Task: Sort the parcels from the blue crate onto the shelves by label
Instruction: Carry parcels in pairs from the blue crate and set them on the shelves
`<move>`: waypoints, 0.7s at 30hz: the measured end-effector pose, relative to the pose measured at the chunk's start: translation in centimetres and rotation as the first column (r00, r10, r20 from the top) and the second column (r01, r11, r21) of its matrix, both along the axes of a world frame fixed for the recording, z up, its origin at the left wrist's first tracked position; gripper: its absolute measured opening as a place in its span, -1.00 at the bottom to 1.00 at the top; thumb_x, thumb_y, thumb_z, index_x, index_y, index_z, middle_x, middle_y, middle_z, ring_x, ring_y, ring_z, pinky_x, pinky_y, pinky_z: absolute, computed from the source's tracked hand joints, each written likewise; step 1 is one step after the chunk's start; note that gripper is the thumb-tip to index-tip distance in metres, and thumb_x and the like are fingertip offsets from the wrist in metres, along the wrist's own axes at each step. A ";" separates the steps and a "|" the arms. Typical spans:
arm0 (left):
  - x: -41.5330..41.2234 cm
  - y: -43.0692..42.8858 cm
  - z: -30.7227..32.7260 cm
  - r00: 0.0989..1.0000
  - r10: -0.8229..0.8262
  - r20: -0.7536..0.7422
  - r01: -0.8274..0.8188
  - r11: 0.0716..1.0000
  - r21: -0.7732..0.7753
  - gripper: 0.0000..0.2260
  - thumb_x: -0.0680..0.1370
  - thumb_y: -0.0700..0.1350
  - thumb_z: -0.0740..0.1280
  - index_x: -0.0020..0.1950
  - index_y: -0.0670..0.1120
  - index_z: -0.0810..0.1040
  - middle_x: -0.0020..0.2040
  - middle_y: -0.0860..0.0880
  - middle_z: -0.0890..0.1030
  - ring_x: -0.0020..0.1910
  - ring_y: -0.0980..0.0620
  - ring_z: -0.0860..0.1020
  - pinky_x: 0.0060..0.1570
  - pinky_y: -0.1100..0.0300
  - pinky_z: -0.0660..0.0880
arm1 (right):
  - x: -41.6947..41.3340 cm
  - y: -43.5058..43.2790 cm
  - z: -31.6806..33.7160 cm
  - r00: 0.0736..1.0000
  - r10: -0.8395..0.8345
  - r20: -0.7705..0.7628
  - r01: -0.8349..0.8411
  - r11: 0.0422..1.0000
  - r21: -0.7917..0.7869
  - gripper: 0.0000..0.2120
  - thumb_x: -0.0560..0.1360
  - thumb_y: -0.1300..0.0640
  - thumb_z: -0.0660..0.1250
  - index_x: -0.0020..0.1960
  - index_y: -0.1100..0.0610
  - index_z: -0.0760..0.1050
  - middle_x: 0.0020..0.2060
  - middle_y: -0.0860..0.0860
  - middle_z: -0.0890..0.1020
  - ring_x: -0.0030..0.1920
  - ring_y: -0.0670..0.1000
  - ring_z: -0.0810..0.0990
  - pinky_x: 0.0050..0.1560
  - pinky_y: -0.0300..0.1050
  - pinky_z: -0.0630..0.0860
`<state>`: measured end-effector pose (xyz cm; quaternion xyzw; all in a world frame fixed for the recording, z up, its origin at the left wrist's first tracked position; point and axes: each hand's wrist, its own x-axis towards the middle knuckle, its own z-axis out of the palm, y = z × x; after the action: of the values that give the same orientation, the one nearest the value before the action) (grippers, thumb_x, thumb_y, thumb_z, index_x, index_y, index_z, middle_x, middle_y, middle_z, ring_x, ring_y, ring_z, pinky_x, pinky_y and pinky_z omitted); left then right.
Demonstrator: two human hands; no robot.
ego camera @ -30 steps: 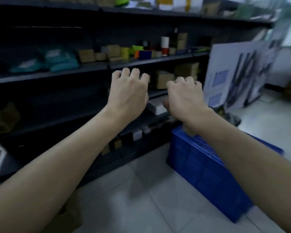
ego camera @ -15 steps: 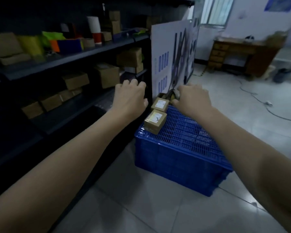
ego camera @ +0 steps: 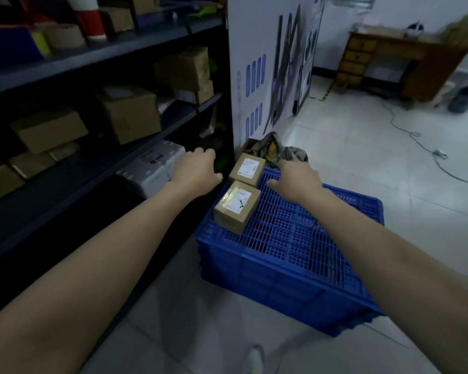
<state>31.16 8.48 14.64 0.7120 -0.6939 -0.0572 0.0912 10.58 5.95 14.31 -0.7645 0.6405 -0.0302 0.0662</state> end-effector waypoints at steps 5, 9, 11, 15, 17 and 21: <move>1.0 -8.3 -5.6 0.979 0.098 -0.181 -0.067 0.982 0.174 -0.53 0.49 0.04 0.37 0.31 -0.16 0.40 0.21 -0.17 0.50 0.13 -0.14 0.49 0.06 0.02 0.49 | 0.4 -8.5 -4.5 1.000 0.001 0.022 -0.004 0.994 0.111 -0.56 0.55 -0.07 0.26 0.31 0.18 0.37 0.15 0.18 0.50 0.14 0.23 0.48 0.01 0.06 0.46; 2.0 -13.6 -11.4 0.931 0.192 -0.310 -0.077 0.934 0.348 -0.39 0.45 0.08 0.42 0.40 -0.15 0.34 0.33 -0.15 0.45 0.25 -0.10 0.45 0.03 0.16 0.40 | 0.2 -13.5 -9.5 0.997 -0.029 0.065 0.010 0.962 0.274 -0.57 0.56 -0.09 0.28 0.27 0.18 0.38 0.13 0.18 0.53 0.02 0.16 0.52 -0.12 0.01 0.48; 2.4 -15.8 -14.4 0.895 0.251 -0.369 -0.081 0.904 0.419 -0.36 0.42 0.08 0.44 0.41 -0.14 0.33 0.35 -0.14 0.44 0.26 -0.08 0.45 0.02 0.18 0.37 | 0.1 -15.5 -12.3 0.991 -0.081 0.109 0.036 0.928 0.370 -0.52 0.57 -0.08 0.25 0.34 0.21 0.35 0.19 0.18 0.52 0.02 0.15 0.55 -0.04 0.06 0.54; 2.9 -20.9 -21.2 0.822 0.354 -0.446 -0.059 0.832 0.551 -0.32 0.41 0.09 0.46 0.44 -0.13 0.30 0.41 -0.12 0.38 0.32 -0.08 0.40 0.07 0.17 0.33 | 0.0 -19.6 -18.6 0.938 -0.249 0.241 0.068 0.816 0.575 -0.36 0.58 -0.06 0.28 0.51 0.24 0.16 0.42 0.17 0.37 0.31 0.18 0.44 0.21 0.03 0.42; 3.1 -23.3 -24.6 0.781 0.400 -0.479 -0.042 0.799 0.599 -0.29 0.42 0.09 0.45 0.46 -0.14 0.27 0.44 -0.12 0.34 0.35 -0.09 0.37 0.10 0.15 0.32 | 0.0 -21.6 -21.7 0.898 -0.341 0.277 0.100 0.773 0.627 -0.34 0.58 -0.04 0.29 0.51 0.29 0.15 0.44 0.22 0.33 0.35 0.22 0.42 0.27 0.07 0.42; 3.6 -27.0 -31.0 0.685 0.497 -0.533 -0.023 0.745 0.666 -0.23 0.43 0.08 0.45 0.51 -0.14 0.18 0.47 -0.13 0.30 0.38 -0.10 0.34 0.12 0.12 0.31 | 0.6 -24.5 -27.3 0.810 -0.488 0.327 0.130 0.692 0.710 -0.39 0.60 0.01 0.25 0.48 0.36 0.17 0.08 0.32 0.57 -0.34 0.05 0.46 -0.29 -0.10 0.44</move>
<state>34.75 -18.49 -16.32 0.7251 -0.4365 -0.5208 0.1116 11.19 -18.57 -12.98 -0.5328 0.6935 -0.0076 0.4848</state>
